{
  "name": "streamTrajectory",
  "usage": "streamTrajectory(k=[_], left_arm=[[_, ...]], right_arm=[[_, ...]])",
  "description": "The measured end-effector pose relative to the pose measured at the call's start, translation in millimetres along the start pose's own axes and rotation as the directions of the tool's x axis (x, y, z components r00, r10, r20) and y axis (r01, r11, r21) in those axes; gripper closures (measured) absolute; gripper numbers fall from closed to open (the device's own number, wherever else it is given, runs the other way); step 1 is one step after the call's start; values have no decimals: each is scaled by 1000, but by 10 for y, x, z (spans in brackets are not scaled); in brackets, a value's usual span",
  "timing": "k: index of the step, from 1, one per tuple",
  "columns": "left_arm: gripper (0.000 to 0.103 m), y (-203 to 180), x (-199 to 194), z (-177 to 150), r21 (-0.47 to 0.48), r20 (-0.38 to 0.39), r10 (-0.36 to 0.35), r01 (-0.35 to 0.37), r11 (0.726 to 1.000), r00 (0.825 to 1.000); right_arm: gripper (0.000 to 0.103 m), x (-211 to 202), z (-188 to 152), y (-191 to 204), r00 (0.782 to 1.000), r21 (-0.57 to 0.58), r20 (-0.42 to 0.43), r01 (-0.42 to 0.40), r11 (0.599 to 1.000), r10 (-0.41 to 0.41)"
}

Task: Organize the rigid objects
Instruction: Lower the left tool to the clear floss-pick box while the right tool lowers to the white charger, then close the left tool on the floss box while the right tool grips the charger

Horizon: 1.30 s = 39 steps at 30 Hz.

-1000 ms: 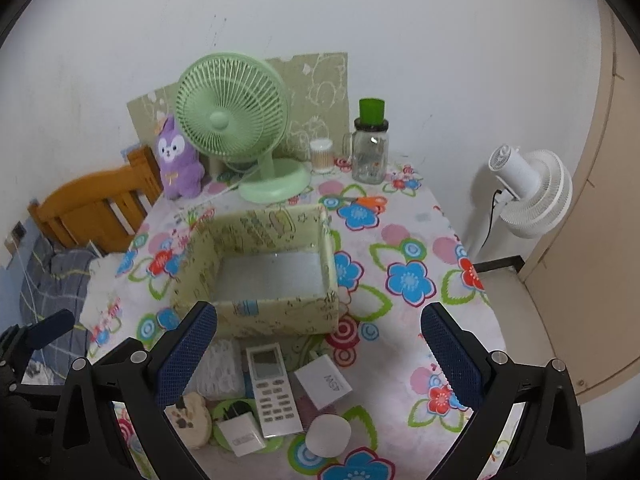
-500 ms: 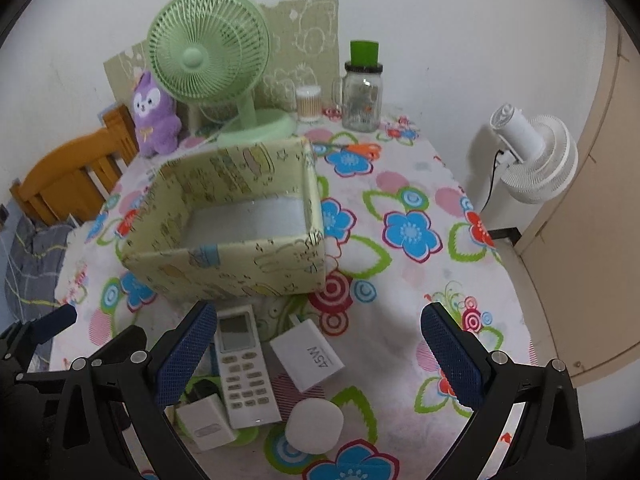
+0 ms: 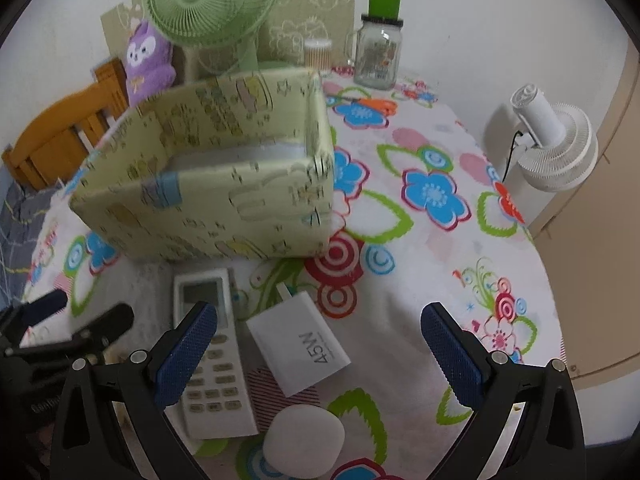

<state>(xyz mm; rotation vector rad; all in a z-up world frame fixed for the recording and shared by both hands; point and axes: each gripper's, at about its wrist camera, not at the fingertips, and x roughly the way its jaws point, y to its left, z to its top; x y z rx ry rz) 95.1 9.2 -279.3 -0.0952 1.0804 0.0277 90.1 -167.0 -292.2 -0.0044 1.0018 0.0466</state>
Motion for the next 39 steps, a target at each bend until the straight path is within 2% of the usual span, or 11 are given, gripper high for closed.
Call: streamTrajectory(k=[4,10,19,21,25,28,33,38,39], left_arm=[[6,-53,70,7,21,-7,6,-6,1000,1000],[7,-98,133,30,23,-18,-31,31,999,999],[9,-140,236,20,46,-48,10,-8,999,999],[13,-181,274,1,84,-48,39,-34,996,998],[24,-177,334,-14,67,-70,2,3,998,998],[28,-213,355,-9,80,-72,7,-1,997,997],[34,-269,366,32,84,-70,4,1,996,998],[41,-322,379,82,90,-68,5,1,996,998],[41,-335,379,83,95,-67,4,2,996,998]], right_arm=[[0,147,-49,-47,999,21,-35,6,1000,-6],[1,230,-60,-114,998,33,-49,39,999,-37],[6,249,-66,-68,998,33,-67,7,999,-5],[7,281,-101,-25,996,16,-84,10,1000,-9],[7,337,-109,-33,996,32,-90,-3,999,6],[8,381,-91,-24,996,27,-93,-3,1000,5],[19,442,-57,-29,994,57,-102,-35,998,41],[46,452,-44,85,995,16,-91,-28,1000,29],[46,450,-44,105,996,6,-89,-22,1000,23]])
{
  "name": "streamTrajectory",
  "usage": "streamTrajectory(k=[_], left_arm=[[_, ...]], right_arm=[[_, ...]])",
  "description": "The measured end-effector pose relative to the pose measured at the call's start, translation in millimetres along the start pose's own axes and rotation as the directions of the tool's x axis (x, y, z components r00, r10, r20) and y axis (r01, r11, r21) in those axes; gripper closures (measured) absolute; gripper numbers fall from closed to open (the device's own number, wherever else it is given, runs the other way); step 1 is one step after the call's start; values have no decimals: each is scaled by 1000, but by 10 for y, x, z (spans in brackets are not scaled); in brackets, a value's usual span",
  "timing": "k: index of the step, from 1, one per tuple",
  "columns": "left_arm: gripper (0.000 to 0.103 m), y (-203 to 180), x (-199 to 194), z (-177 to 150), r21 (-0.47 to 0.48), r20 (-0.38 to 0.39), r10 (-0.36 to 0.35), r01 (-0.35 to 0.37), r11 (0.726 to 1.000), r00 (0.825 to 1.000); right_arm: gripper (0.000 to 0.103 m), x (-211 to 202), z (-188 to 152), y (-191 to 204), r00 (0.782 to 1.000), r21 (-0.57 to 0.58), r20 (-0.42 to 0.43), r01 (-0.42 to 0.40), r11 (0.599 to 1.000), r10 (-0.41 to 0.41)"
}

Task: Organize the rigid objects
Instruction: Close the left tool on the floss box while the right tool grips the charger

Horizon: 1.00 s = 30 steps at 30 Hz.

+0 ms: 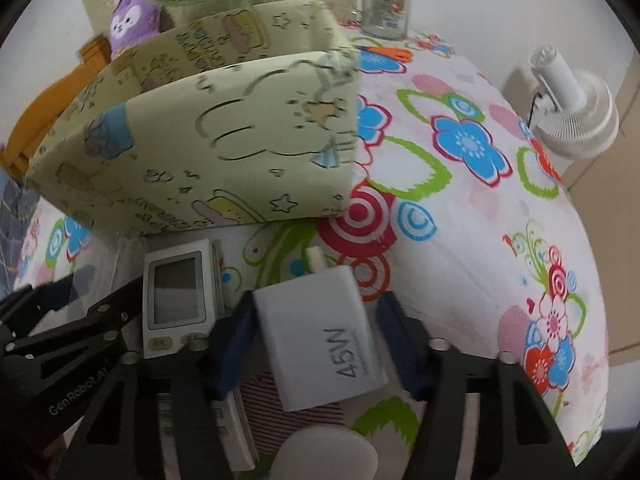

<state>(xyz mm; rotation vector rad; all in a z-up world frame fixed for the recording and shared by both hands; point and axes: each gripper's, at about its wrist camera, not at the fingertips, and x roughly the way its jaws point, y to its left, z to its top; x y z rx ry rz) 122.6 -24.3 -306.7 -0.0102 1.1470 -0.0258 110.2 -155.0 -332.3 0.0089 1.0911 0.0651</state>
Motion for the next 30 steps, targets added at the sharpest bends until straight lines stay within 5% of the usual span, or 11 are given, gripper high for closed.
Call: streamTrajectory(k=[30], left_arm=[[42,253,-556,-18,-69,103,-9,16,998,995]], right_arm=[[51,-498,173,154,994,65,108,-21,998,14]])
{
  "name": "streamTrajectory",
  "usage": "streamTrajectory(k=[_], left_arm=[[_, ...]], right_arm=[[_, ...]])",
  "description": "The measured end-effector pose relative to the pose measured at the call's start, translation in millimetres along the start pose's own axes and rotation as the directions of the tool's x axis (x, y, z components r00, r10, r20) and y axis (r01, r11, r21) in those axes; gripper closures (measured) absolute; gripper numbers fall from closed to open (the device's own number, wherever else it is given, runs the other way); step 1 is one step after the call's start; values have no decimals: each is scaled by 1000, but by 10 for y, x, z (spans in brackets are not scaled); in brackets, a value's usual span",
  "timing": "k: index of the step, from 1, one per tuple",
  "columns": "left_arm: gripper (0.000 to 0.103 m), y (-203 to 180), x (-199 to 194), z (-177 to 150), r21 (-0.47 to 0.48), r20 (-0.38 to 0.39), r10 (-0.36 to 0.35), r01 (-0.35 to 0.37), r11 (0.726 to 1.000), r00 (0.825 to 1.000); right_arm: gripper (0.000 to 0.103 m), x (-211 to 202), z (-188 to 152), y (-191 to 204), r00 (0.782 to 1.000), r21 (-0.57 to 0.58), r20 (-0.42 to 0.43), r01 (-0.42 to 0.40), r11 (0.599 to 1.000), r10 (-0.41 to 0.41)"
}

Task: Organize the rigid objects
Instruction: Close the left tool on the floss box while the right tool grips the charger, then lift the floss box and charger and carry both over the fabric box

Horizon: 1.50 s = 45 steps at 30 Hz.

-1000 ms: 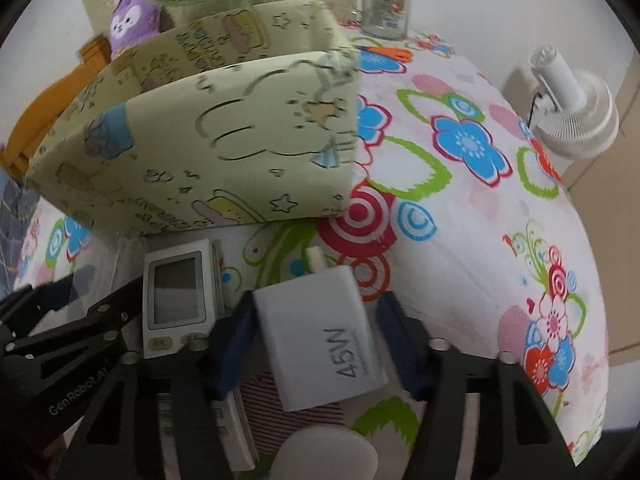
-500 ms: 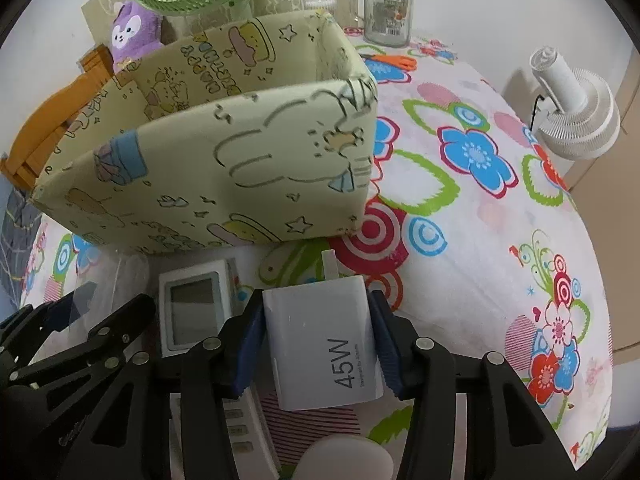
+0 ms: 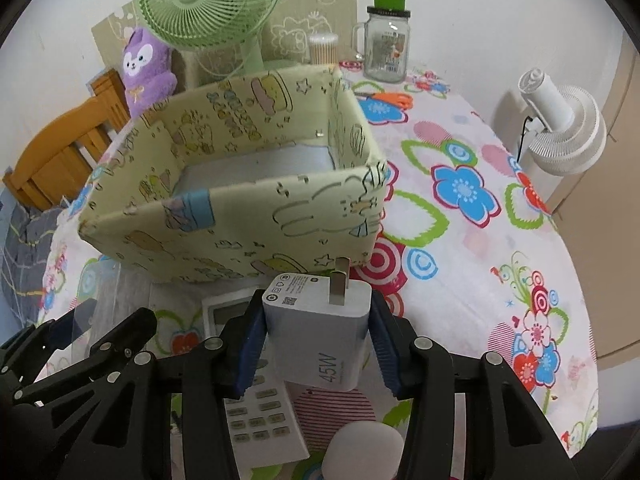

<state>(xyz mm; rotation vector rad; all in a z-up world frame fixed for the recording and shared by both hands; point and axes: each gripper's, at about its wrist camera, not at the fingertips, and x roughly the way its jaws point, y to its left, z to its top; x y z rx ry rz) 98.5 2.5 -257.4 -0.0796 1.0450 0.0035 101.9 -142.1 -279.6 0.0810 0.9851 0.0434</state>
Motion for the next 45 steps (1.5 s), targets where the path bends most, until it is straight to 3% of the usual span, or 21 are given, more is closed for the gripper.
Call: streamTrajectory(k=[28,35,45], left_arm=[[42,37,-892,254,0,137,-23,23,1000,990],[42,42,-1038,340,14,162,-12,10,1000,987],[42,44,-1197,480,23,198,-48,44,999,979]], right_arm=[[51,-896,261,180,992,23,123,-18,1000,15],[51,-1070,357,228,990,27,140,-12,1000,8],[51,-1275,528,249,984,38,177,2,999,-9]])
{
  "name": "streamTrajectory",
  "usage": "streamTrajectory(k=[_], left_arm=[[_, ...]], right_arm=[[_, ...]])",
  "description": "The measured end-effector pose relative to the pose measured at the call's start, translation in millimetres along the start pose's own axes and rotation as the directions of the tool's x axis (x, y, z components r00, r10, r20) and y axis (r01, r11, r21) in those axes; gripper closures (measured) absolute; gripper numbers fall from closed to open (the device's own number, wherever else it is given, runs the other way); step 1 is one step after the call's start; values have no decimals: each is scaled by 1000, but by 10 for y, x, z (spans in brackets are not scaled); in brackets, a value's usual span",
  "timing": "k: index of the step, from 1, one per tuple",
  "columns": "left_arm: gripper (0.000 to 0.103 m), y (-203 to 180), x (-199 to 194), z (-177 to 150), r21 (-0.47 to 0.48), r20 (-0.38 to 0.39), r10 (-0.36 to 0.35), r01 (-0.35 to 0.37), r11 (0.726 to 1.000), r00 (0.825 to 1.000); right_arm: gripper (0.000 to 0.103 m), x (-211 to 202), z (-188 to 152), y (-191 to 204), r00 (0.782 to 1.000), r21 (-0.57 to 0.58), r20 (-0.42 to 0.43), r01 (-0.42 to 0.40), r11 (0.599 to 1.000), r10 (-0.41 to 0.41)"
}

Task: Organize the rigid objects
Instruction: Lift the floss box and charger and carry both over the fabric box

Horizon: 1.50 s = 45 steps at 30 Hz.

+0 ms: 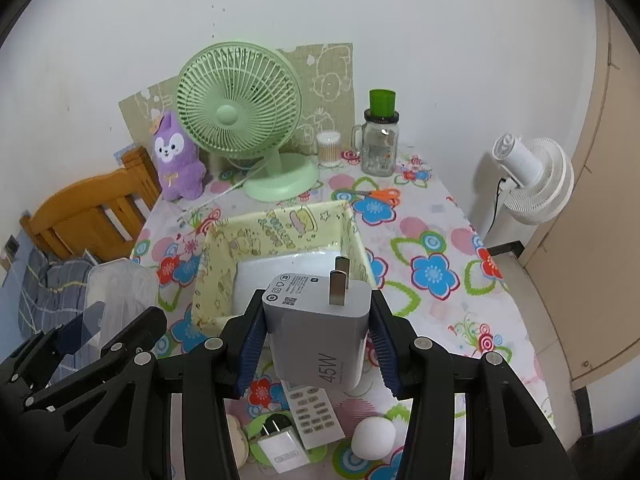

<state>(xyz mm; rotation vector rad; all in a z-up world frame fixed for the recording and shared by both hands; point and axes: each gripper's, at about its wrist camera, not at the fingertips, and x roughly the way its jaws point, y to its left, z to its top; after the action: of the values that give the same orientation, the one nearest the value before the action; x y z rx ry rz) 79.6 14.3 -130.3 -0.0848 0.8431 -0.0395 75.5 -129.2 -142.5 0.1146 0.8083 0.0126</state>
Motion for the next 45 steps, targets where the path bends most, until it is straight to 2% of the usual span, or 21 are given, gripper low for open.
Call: streamTrajectory(k=[10,19,45], left_arm=[[42,-35,95,133,7,-3,-4,4,1000,1000],[42,-86,311,265,-22,-13,32,-32,999,999],[42,-213,1207,396,-52,-150,99,-108,993,984]], right_arm=[[51,108,155,-54,1000,15,-4,-8,1000,8],[51,383,377,-100,999,-20,-23,-47,999,47],[51,1365,656,-122,984,-70,-143,-112,991,101]])
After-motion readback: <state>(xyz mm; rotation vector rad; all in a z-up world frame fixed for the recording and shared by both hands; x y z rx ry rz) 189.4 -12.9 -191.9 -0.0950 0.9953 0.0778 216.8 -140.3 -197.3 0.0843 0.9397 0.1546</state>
